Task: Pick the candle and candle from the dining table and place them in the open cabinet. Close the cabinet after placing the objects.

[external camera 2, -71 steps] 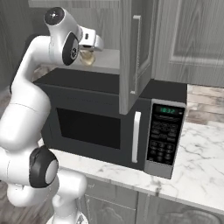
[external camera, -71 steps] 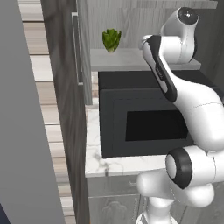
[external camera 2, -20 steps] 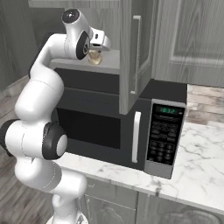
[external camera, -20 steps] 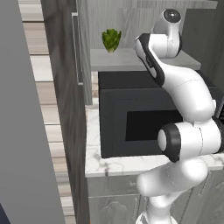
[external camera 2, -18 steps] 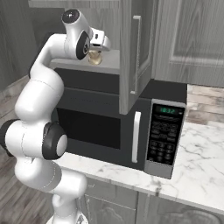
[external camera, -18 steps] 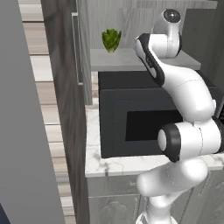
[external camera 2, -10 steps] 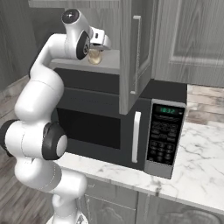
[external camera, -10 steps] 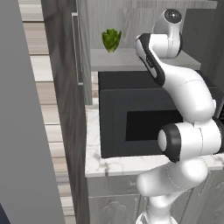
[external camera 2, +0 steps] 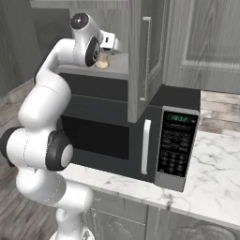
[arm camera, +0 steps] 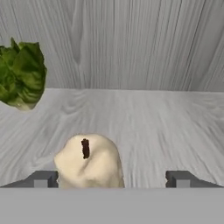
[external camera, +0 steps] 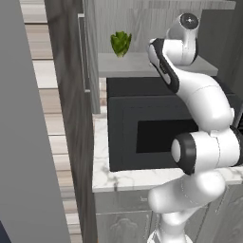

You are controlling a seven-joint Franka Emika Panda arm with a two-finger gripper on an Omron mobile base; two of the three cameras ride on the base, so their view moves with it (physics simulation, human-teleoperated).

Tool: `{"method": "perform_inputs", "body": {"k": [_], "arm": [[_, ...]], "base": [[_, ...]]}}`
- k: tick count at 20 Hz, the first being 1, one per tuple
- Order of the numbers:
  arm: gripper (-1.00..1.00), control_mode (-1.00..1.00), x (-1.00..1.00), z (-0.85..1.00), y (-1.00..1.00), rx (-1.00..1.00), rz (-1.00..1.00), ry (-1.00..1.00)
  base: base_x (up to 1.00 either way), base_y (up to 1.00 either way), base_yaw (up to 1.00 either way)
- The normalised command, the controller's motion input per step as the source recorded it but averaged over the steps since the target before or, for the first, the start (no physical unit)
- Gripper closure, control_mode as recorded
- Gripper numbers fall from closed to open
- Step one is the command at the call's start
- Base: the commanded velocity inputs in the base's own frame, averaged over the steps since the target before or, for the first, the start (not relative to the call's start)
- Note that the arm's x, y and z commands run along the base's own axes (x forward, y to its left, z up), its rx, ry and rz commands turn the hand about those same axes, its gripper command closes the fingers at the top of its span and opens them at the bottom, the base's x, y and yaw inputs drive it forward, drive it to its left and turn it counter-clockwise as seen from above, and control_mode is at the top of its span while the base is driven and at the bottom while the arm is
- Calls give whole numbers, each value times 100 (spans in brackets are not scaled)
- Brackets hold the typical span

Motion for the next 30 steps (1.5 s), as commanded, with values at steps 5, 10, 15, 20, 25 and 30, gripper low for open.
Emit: {"method": "perform_inputs", "body": {"k": [5, 10, 15, 20, 25, 30], "arm": [[-100, -100, -45, 0, -29, 0, 0, -9], [-100, -100, -93, 0, -10, 0, 0, 0], [-100, -100, -99, 2, 3, 0, 0, 6], [-100, -100, -95, 10, 6, 1, 0, 15], [-100, -100, -89, 0, 6, 0, 0, 4], [-100, -100, -73, 0, 0, 0, 0, 1]], "base": [[0, 0, 0], [0, 0, 0], [0, 0, 0], [0, 0, 0], [0, 0, 0], [0, 0, 0]]}}
